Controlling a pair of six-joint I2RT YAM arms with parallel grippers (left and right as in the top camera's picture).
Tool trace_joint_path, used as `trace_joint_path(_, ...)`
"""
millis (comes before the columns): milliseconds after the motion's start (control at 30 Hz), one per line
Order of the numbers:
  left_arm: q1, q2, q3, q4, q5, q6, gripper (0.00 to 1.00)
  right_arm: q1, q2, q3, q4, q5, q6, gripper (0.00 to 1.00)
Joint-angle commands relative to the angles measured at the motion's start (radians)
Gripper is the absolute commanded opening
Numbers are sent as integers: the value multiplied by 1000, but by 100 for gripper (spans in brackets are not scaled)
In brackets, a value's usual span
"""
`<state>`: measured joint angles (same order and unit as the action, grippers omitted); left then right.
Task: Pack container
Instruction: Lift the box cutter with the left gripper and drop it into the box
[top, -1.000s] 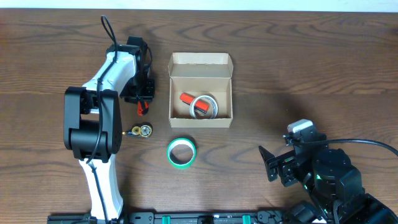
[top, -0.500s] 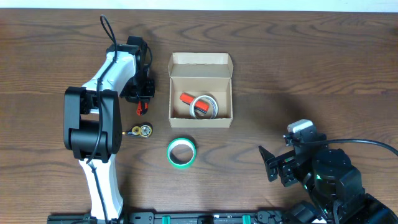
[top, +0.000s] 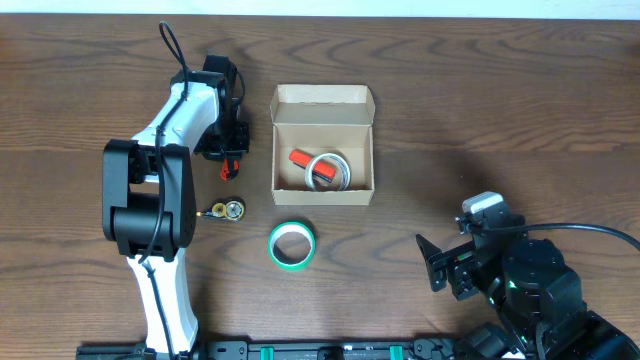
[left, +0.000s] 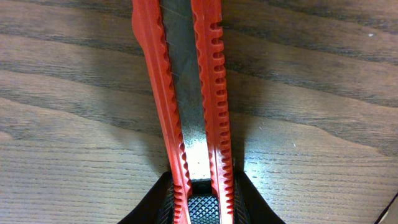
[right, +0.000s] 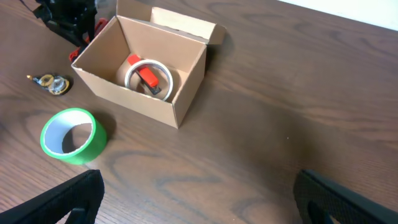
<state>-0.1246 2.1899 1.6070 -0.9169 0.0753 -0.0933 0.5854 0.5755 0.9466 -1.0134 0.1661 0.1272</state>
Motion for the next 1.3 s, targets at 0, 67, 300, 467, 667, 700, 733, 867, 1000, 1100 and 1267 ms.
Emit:
trace_joint_path(0, 0, -9, 14, 10, -4, -20, 24, -10, -1, -3, -1, 9, 18, 99)
trace_joint_path(67, 0, -19, 14, 10, -4, -20, 24, -10, -1, -3, -1, 9, 18, 99)
trace_joint_path(300, 0, -59, 14, 10, -5, -19, 25, -10, -1, -3, -1, 9, 18, 99)
trace_joint_path(467, 0, -66, 14, 9, -4, -20, 24, -10, -1, -3, -1, 9, 18, 99)
trace_joint_path(667, -1, -72, 14, 9, -4, -43, 25, -10, -1, -3, -1, 9, 18, 99)
trace_joint_path(700, -1, -78, 14, 9, -4, -44, 25, -10, -1, -3, -1, 9, 18, 99)
trace_joint_path(733, -1, -84, 14, 9, -4, -45, 25, -10, -1, -3, -1, 9, 18, 99)
trace_joint_path(867, -1, -121, 14, 9, -4, -45, 25, -10, -1, -3, -1, 9, 18, 99)
trace_joint_path(1000, -3, -163, 14, 8, -5, -45, 27, -10, -2, -3, -1, 9, 18, 99)
trace_joint_path(1100, -11, -191, 14, 8, -5, -42, 27, -10, -1, -3, -1, 9, 18, 99)
trace_joint_path(1267, -42, -227, 14, 8, -9, -41, 27, -10, -1, -3, -1, 9, 18, 99)
